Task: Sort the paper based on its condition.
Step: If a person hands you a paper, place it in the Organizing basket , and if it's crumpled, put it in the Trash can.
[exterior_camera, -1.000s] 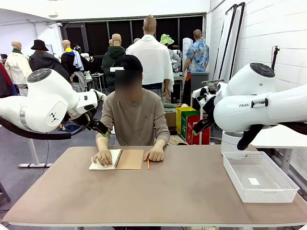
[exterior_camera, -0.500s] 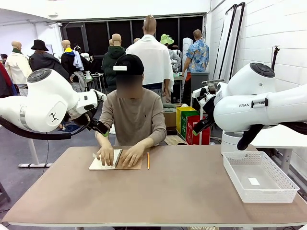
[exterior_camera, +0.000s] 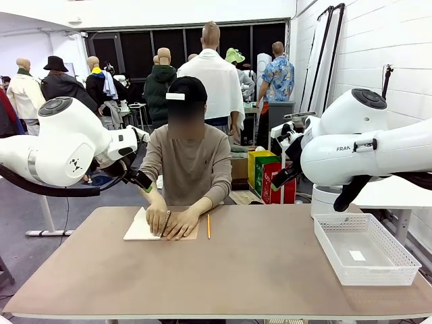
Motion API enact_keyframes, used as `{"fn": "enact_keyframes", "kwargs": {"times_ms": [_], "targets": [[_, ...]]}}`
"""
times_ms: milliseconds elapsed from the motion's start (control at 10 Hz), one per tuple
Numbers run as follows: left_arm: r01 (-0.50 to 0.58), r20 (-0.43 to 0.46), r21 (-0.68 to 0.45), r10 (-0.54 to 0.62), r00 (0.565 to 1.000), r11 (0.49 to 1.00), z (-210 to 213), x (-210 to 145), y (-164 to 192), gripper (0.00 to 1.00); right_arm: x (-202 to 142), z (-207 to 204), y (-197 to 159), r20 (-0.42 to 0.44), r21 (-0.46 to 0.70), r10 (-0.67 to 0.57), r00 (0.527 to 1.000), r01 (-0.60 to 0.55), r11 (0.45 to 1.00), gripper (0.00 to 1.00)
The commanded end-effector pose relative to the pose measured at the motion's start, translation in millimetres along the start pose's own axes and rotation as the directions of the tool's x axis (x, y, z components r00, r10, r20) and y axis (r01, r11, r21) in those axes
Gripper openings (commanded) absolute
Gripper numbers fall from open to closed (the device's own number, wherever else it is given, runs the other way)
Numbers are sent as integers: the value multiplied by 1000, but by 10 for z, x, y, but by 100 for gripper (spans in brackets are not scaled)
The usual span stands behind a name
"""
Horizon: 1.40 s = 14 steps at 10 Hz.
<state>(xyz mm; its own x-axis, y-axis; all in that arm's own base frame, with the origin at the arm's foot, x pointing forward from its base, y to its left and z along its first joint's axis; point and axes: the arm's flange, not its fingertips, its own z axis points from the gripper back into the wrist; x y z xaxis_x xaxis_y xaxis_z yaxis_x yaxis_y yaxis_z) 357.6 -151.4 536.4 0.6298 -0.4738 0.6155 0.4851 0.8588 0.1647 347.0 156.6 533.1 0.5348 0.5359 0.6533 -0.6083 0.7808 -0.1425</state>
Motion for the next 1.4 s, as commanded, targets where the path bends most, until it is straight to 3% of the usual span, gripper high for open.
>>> {"fn": "enact_keyframes", "kwargs": {"times_ms": [0,1300], "targets": [[5,1,-1,-5,1000,1000,3,2,-1,100,3,-6,-2,3,0,-2,1000,2,1000,100],[5,1,-1,-5,1000,1000,3,2,-1,100,3,-6,-2,3,0,-2,1000,2,1000,100]]}}
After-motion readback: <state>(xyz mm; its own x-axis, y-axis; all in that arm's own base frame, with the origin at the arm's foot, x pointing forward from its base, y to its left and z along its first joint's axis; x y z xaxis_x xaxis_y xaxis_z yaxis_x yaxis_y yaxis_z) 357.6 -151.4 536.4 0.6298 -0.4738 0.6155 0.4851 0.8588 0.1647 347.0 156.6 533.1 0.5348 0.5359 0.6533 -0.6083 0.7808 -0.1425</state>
